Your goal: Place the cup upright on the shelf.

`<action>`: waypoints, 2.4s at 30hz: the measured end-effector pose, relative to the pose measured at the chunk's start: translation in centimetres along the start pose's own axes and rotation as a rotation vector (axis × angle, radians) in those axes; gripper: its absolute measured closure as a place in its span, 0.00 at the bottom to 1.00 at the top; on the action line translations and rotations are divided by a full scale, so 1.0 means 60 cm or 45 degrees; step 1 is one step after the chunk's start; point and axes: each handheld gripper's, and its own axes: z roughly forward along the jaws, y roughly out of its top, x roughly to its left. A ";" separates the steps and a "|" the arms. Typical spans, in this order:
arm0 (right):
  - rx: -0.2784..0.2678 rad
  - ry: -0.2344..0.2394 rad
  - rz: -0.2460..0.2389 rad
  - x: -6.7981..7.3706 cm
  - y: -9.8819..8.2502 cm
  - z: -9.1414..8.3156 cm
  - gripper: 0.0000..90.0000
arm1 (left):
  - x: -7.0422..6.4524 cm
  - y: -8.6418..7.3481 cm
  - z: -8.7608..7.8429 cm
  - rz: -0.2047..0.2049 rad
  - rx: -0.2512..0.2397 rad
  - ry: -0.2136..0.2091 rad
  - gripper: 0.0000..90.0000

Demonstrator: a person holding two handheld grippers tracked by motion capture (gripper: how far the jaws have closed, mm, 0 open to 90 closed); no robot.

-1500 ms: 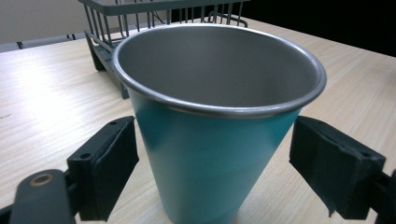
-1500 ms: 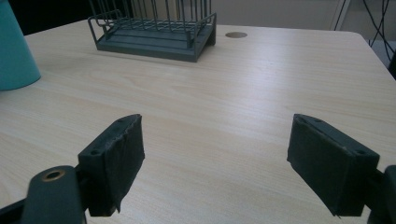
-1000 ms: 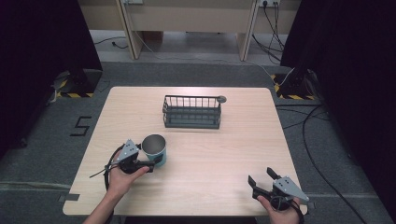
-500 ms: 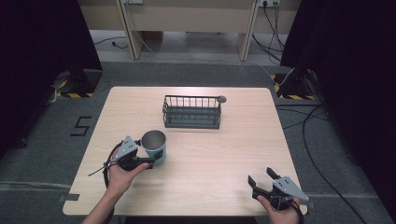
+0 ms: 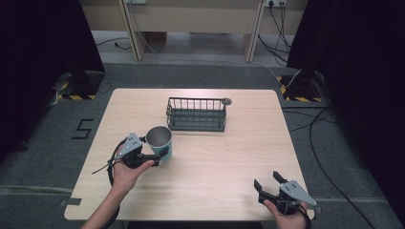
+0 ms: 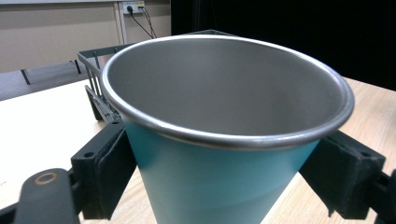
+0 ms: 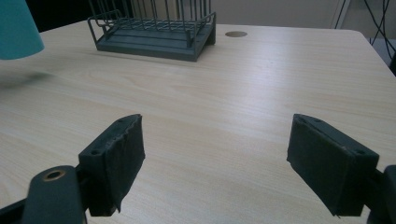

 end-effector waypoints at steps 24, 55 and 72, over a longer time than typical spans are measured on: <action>-0.008 -0.001 0.003 0.001 0.000 -0.001 0.22 | 0.008 0.024 0.016 -0.004 -0.030 0.017 0.17; -0.005 0.004 0.006 0.001 -0.003 0.000 0.22 | 0.016 0.068 0.057 0.002 -0.050 0.007 0.17; -0.004 0.005 0.004 0.000 -0.004 0.001 0.22 | 0.019 0.085 0.077 -0.006 -0.059 -0.002 0.17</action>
